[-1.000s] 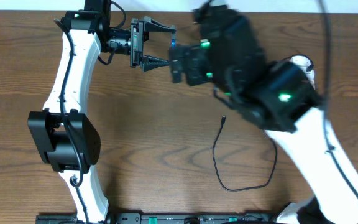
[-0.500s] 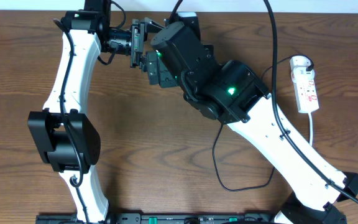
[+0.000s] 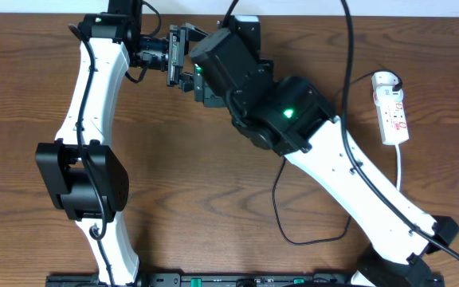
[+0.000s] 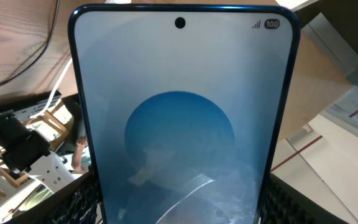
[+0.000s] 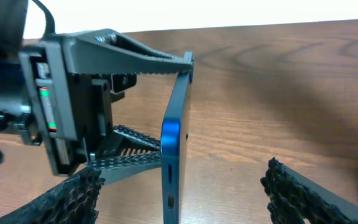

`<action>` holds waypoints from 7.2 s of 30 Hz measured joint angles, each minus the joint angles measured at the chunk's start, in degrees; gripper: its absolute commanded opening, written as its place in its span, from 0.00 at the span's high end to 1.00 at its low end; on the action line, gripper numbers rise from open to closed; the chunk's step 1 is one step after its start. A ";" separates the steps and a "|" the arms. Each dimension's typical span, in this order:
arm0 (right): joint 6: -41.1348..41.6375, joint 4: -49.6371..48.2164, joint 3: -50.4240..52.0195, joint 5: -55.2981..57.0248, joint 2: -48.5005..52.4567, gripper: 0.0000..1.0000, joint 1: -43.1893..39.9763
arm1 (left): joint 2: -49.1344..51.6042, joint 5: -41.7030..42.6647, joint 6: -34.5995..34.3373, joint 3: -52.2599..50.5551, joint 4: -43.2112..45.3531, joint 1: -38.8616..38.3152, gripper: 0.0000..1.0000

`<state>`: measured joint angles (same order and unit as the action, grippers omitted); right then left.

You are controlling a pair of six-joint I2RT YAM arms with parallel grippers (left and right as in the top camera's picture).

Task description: Plug charger to phone and switch on socket

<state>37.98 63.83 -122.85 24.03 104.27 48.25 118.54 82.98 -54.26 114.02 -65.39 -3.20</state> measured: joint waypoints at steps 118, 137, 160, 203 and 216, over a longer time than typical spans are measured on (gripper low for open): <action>44.94 -1.09 0.11 9.18 0.57 0.99 -3.76 | -1.31 3.96 -3.76 0.09 5.35 -0.26 0.18; 62.95 -3.72 0.11 2.40 0.57 0.98 -3.78 | -1.31 3.96 -13.68 0.07 12.28 -0.26 0.34; 69.53 -6.84 0.11 0.79 2.14 0.98 -3.78 | -1.31 5.66 -16.68 0.07 12.35 -0.26 0.47; 57.70 -7.89 0.07 3.37 2.38 0.04 -5.18 | -1.31 1.05 -16.20 0.07 12.52 -0.26 0.93; 31.56 5.66 -0.15 -10.51 -3.17 0.01 -24.15 | -1.31 -11.47 1.84 0.07 12.94 -0.26 0.93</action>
<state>69.54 69.49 -123.00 13.52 101.10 24.10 117.23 71.50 -52.42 114.08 -52.45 -3.46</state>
